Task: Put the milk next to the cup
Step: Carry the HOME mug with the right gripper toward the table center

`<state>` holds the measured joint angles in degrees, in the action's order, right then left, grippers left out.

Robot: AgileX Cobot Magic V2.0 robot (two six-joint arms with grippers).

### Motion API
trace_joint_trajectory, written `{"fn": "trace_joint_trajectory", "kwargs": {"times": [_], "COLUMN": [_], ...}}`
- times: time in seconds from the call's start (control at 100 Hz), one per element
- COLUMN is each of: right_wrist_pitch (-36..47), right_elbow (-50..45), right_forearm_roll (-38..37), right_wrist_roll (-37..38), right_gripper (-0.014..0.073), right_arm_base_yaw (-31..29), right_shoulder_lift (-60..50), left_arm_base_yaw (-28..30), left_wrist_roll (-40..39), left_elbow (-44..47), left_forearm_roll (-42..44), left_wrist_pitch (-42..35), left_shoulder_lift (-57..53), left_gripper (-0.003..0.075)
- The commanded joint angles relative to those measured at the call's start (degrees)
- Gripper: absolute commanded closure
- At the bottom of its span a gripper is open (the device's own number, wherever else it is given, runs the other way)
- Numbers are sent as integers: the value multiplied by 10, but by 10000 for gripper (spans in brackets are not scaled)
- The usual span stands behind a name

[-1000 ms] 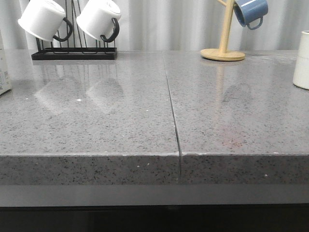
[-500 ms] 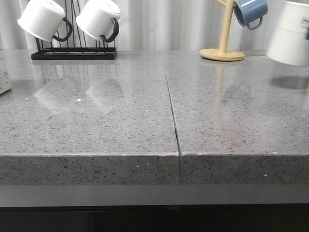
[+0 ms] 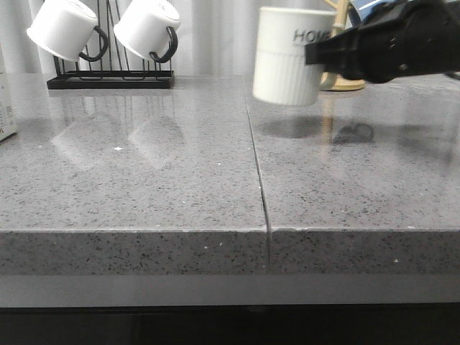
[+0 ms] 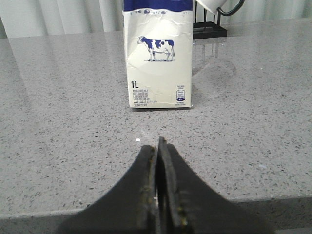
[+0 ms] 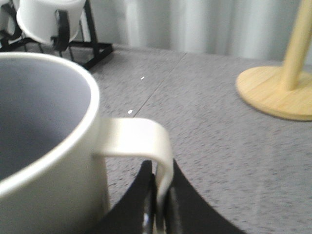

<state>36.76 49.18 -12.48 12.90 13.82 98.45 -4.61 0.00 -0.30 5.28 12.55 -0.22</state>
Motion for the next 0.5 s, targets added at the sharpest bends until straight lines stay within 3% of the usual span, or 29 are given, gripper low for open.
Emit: {"fn": "trace_joint_trajectory", "kwargs": {"times": [0.0, 0.49], "right_wrist_pitch": [51, 61], "right_elbow": [26, 31], "right_forearm_roll": [2, -5], "right_wrist_roll": [0, -1], "right_gripper": [659, 659], "right_arm_base_yaw": [13, 39], "right_shoulder_lift": [-10, 13], "left_arm_base_yaw": [-3, -3], "left_wrist_roll": [0, 0], "left_elbow": [26, 26], "left_forearm_roll": [-4, -4], "left_wrist_pitch": [-50, -50], "left_shoulder_lift": [-18, -18], "left_gripper": [741, 741]}}
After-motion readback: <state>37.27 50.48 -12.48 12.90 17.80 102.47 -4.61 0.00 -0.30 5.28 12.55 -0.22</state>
